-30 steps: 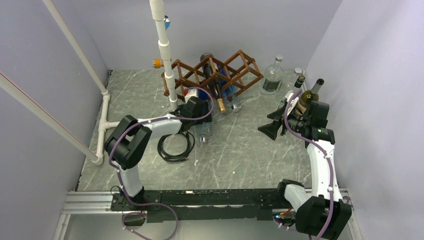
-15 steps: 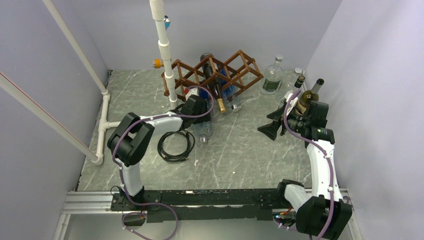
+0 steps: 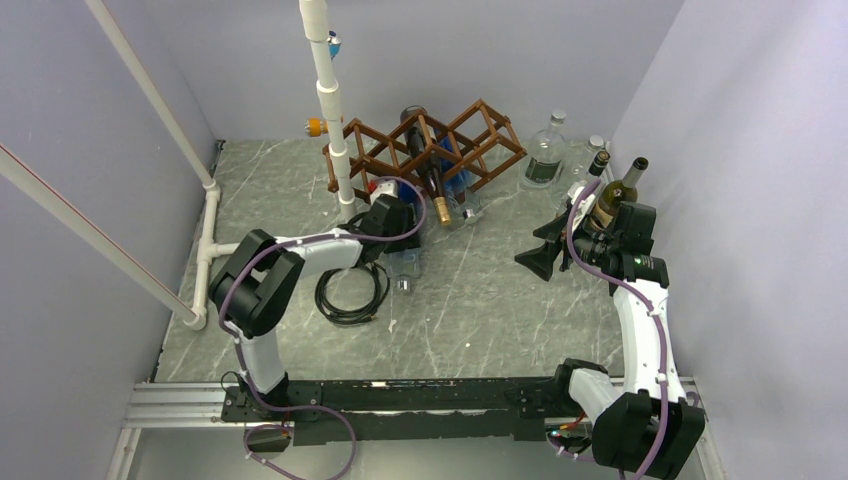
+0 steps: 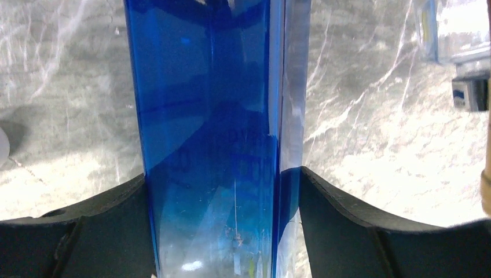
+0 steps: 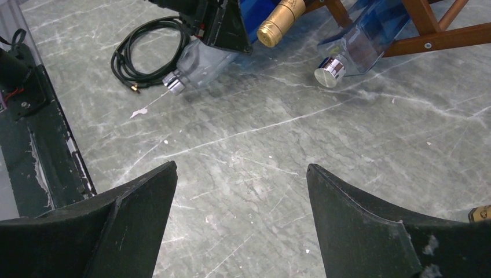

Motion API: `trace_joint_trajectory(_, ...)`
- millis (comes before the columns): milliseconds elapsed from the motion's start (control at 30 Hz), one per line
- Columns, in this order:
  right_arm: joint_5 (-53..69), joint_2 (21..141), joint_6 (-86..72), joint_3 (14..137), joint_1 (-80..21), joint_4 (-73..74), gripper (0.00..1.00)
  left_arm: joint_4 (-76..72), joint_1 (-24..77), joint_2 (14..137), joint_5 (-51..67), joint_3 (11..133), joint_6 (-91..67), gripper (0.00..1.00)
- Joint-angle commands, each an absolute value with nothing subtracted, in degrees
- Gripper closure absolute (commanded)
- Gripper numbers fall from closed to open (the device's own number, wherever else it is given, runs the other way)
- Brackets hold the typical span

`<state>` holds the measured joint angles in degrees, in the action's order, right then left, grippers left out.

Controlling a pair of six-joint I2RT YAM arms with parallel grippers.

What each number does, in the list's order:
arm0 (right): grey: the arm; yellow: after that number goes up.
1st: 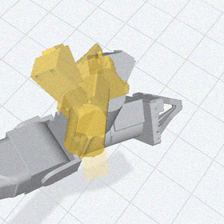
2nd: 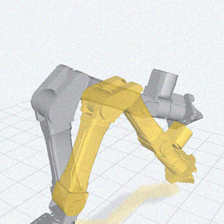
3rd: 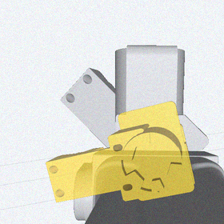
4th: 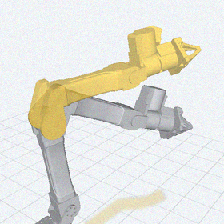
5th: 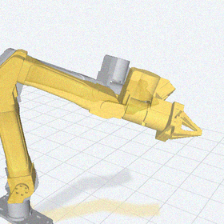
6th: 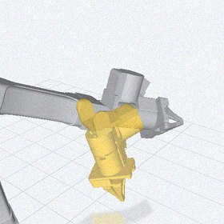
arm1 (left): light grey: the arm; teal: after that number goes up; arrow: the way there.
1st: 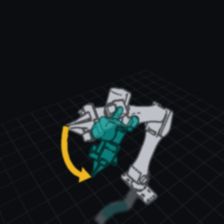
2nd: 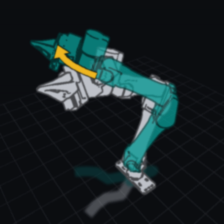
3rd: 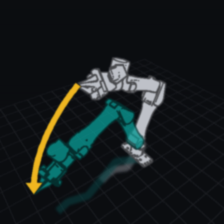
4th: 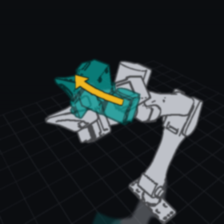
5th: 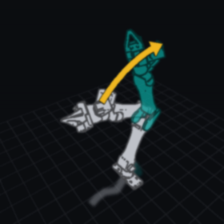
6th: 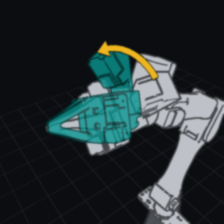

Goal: Take the wine bottle off the wine rack
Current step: Pick up the wine bottle from the wine rack.

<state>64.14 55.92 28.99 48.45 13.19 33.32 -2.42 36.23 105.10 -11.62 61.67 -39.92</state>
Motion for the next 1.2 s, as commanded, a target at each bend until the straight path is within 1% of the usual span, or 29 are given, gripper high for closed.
trace_joint_trajectory(0,64.3,55.7,30.2,49.0,13.0,32.7,0.14,-4.1,36.3,99.8,-13.1,60.3,-38.9,0.83)
trace_joint_trajectory(100,64.3,55.7,30.1,49.0,13.0,32.7,0.14,-4.6,36.6,98.6,-12.7,59.1,-39.0,0.9)
trace_joint_trajectory(200,64.2,55.6,30.1,49.0,13.0,32.7,0.14,-5.0,36.9,97.6,-12.4,58.2,-39.3,1.0)
trace_joint_trajectory(500,64.2,55.6,30.2,49.0,13.0,32.7,0.14,-6.9,37.5,91.7,-10.4,52.8,-41.0,1.0)
trace_joint_trajectory(867,64.0,55.6,30.2,48.8,13.0,32.6,0.14,-9.8,38.0,84.6,-3.4,44.9,-42.5,1.0)
trace_joint_trajectory(1167,63.9,55.8,30.0,48.7,12.9,32.3,0.14,-9.0,38.1,81.0,-0.5,40.8,-42.3,1.0)
